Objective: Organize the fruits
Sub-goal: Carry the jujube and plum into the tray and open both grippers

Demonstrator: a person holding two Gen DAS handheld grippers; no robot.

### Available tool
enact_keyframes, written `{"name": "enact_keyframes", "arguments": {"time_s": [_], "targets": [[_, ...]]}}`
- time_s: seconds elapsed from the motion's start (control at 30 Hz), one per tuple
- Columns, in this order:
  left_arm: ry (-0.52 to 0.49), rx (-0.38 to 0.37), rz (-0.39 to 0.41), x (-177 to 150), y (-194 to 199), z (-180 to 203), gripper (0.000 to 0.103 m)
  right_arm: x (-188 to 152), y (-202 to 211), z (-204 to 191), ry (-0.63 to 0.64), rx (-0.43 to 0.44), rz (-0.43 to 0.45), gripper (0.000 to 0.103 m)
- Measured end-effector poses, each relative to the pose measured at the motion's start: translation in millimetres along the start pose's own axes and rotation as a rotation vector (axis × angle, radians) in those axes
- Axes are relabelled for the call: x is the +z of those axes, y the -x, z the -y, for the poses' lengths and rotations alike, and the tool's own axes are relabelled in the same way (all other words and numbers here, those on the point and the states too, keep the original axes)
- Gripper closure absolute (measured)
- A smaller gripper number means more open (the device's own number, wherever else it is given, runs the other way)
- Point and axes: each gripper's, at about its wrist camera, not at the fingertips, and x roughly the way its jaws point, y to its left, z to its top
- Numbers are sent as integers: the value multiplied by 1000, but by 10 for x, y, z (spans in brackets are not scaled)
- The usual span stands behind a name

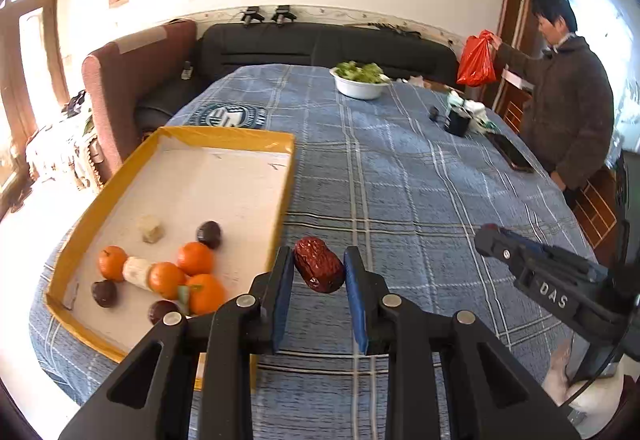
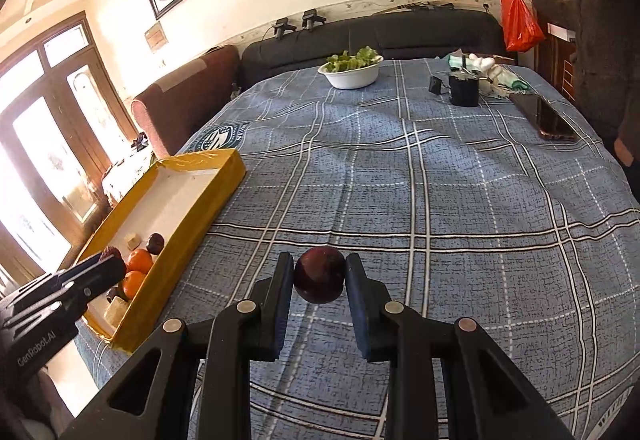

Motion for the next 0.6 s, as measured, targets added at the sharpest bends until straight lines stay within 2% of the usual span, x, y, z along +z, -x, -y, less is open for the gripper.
{"name": "enact_keyframes", "arguments": {"time_s": [0.27, 0.6], "targets": [[81, 71, 24, 142, -10, -567, 78, 89, -125, -382, 74, 33, -21, 74], [159, 194, 12, 247, -189, -1396, 78, 244, -473, -1037, 156, 171, -85, 73]]}}
